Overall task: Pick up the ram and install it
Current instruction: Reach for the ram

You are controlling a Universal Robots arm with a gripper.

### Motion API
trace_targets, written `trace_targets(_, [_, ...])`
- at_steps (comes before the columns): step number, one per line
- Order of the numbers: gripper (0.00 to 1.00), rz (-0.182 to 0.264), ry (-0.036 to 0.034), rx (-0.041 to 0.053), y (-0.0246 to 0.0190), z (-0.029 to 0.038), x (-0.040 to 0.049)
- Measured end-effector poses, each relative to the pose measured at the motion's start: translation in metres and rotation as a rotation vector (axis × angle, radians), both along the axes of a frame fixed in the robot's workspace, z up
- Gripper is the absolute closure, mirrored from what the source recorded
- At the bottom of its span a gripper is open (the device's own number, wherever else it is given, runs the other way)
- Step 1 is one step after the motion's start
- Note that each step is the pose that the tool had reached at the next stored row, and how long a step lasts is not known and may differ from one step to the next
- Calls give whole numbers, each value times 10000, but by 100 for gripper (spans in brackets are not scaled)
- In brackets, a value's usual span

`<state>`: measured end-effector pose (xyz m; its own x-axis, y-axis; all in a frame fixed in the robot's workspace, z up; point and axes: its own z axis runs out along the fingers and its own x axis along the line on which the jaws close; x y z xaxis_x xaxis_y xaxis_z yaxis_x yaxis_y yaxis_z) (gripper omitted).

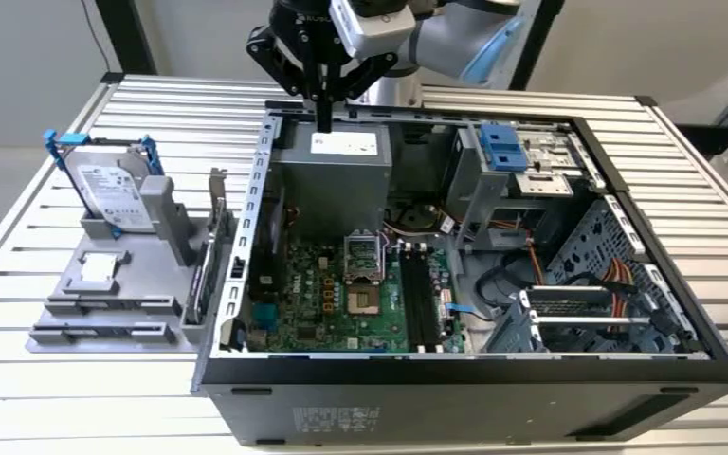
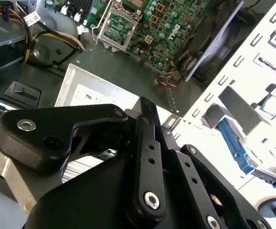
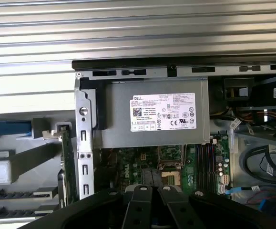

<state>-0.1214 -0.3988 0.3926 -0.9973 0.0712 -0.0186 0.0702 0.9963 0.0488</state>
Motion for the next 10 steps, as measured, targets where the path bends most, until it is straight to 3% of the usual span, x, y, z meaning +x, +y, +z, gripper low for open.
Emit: trace_targets(10, [100,-1,1,-1,0,1,-59])
